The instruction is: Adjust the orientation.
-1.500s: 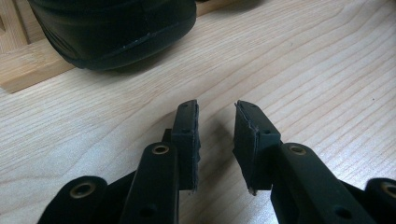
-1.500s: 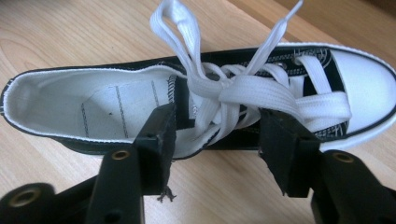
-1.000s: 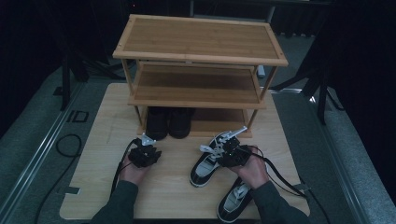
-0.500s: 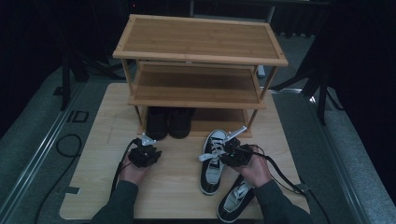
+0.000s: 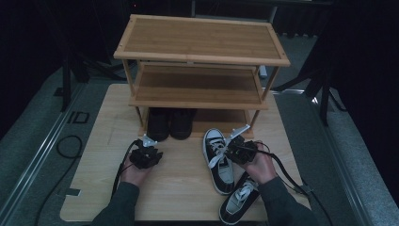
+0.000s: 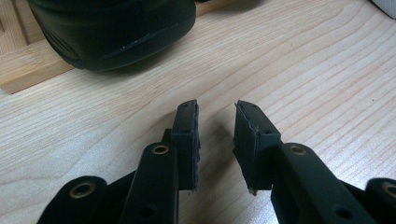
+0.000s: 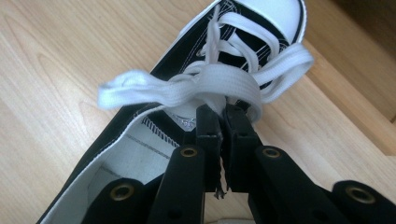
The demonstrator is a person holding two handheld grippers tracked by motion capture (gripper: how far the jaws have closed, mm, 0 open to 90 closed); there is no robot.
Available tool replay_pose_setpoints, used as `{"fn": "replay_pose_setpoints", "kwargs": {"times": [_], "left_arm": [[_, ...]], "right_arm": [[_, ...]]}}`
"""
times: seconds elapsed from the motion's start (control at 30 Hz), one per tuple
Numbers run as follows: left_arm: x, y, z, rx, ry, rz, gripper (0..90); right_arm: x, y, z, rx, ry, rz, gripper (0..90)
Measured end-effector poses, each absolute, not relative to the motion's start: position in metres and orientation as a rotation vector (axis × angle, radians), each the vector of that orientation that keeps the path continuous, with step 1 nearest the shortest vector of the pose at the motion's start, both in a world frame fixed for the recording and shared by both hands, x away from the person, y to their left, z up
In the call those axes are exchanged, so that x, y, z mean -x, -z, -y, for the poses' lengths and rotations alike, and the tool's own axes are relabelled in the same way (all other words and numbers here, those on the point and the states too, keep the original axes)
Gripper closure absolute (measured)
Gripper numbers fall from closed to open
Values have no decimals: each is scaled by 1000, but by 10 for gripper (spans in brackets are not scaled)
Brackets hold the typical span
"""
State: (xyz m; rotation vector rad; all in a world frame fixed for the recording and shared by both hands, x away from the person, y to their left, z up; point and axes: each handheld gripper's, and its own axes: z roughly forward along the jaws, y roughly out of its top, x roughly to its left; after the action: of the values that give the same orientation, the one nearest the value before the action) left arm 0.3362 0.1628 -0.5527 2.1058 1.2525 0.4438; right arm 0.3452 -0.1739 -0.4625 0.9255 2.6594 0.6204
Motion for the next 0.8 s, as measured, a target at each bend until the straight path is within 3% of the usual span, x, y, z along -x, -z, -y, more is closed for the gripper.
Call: {"fn": "replay_pose_setpoints", "kwargs": {"times": [0.63, 0.8], "left_arm": [[-336, 553, -163, -2110, -446, -1251, 700], [-336, 553, -163, -2109, -445, -1250, 699]], "right_arm": [[-360, 465, 181, -951, -655, -2601, 864], [-358, 463, 182, -959, -679, -2602, 815]]}}
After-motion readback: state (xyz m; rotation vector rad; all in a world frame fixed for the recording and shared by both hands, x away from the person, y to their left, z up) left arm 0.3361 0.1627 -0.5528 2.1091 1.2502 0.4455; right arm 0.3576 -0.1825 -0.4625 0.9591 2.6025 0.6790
